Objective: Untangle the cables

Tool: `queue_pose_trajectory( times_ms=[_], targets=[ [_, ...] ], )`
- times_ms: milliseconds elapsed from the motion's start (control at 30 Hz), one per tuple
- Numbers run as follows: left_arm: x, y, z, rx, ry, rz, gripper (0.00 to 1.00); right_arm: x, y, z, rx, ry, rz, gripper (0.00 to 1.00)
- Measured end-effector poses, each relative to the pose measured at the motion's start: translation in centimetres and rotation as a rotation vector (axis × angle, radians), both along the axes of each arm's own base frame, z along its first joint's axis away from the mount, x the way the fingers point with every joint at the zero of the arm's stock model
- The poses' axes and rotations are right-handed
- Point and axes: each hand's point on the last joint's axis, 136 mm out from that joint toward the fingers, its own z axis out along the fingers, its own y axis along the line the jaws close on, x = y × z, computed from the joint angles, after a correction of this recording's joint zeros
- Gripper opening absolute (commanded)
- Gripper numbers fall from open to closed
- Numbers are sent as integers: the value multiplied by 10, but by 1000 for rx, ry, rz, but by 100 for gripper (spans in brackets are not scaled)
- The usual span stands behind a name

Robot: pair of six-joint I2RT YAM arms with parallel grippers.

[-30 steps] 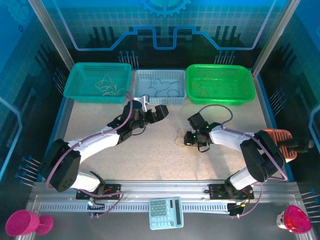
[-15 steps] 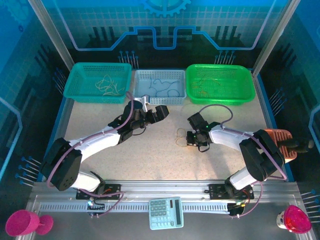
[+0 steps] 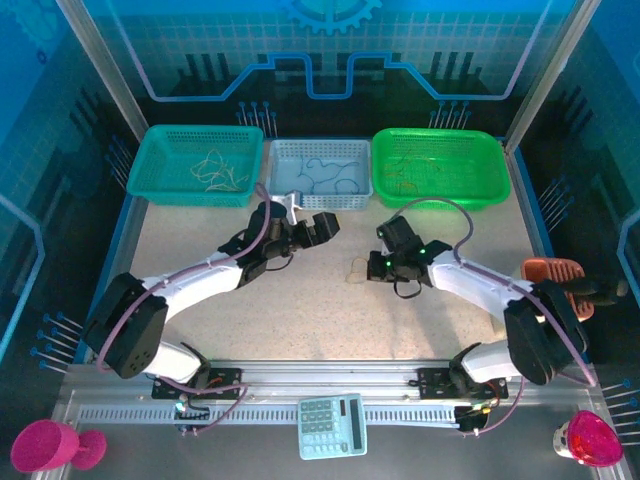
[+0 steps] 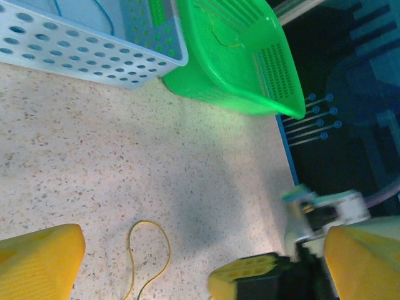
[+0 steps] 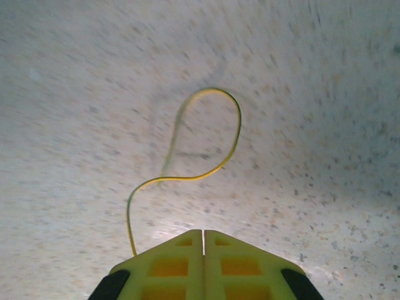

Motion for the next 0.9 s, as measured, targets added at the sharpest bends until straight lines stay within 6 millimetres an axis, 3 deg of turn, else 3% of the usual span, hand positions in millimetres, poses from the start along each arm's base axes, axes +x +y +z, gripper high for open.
queue_pose_trajectory(
  times_ms=[233, 400, 700, 900],
  targets=[
    [-21, -19, -6, 31, -88, -193, 93, 31, 4, 78, 87, -166, 22, 0],
    [-38, -34, -5, 75, -151, -310, 89, 39, 6, 107, 114, -214, 59, 0],
    [-37, -61, 24, 140, -283, -414, 83, 31, 14, 120, 146, -204, 129, 0],
    [-38, -78, 19, 155, -289, -471, 70, 29, 13, 119, 149, -188, 131, 0]
  ],
)
